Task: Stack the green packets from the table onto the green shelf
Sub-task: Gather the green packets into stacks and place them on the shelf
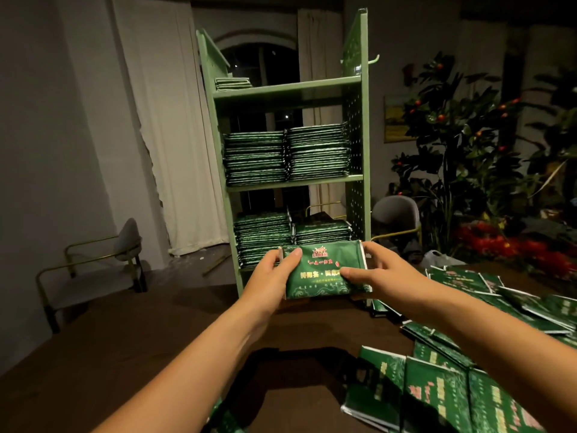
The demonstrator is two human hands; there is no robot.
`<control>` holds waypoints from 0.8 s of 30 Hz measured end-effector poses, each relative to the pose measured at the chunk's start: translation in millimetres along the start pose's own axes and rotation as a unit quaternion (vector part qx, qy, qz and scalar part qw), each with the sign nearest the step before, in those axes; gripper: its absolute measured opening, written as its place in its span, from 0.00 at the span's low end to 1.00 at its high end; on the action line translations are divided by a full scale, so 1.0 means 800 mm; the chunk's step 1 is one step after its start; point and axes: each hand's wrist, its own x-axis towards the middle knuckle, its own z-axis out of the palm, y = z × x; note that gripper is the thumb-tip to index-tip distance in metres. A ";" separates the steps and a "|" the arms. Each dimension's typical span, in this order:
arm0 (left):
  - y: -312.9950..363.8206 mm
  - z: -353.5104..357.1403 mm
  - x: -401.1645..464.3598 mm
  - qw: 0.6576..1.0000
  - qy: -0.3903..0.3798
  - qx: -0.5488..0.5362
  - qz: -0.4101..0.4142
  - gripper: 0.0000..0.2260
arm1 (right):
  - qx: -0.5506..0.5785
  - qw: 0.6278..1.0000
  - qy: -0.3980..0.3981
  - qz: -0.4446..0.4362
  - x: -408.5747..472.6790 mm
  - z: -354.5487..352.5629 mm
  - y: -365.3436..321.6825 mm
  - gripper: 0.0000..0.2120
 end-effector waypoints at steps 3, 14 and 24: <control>0.003 0.007 0.014 0.996 -0.028 -0.063 -0.050 0.14 | 0.065 0.998 0.012 0.014 0.014 -0.007 -0.005 0.14; 0.024 0.037 0.070 0.986 -0.006 -0.113 -0.121 0.10 | -0.650 0.606 0.187 -0.419 0.036 -0.033 0.011 0.15; 0.022 0.014 0.103 0.995 0.009 -0.054 -0.082 0.24 | -0.607 0.620 0.290 -0.405 0.099 -0.043 0.007 0.09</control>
